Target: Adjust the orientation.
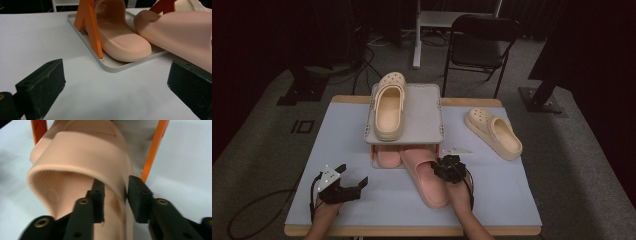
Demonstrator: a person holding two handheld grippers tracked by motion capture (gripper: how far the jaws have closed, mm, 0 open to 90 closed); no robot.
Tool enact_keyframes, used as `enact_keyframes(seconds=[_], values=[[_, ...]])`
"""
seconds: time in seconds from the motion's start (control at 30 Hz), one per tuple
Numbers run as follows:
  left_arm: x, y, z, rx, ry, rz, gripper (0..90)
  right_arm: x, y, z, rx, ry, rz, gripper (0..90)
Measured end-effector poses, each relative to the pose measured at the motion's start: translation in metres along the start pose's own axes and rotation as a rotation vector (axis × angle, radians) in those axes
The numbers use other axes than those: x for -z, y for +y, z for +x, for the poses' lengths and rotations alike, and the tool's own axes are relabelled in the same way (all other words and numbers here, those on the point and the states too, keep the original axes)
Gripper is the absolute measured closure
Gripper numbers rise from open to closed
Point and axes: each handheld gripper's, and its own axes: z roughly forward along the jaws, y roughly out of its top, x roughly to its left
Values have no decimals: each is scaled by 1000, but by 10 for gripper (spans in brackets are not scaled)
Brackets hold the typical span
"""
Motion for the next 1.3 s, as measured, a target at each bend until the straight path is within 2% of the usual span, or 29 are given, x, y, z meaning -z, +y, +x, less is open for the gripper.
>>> enact_keyframes(seconds=[0.13,0.3,0.37,0.5,0.7,0.77,0.83,0.97,1.03,1.1,1.23,1.3], values=[[0,0,-1,-2,-2,4,15,7,-5,-1,17,14,-8,626],[0,0,-1,-2,2,4,15,7,-18,1,46,2,36,605],[-1,0,-1,-2,2,6,15,8,-20,0,42,4,32,610],[-1,0,-1,-3,1,7,15,10,-22,2,35,41,45,635],[0,0,-1,-4,2,7,15,12,-24,15,67,89,56,635],[0,0,-1,-4,2,5,15,10,-23,17,76,72,52,633],[1,0,-1,-9,4,7,15,9,-21,14,59,70,46,617],[0,0,0,-4,3,4,15,3,-16,10,55,24,23,622],[0,0,0,-4,4,4,14,0,-14,10,43,23,18,637],[0,0,0,-5,3,4,15,-2,-12,12,40,19,13,702],[1,0,0,-4,4,3,15,-3,-9,15,32,-15,-1,721],[1,0,0,-6,5,3,15,-3,-8,14,9,-30,-19,733]])
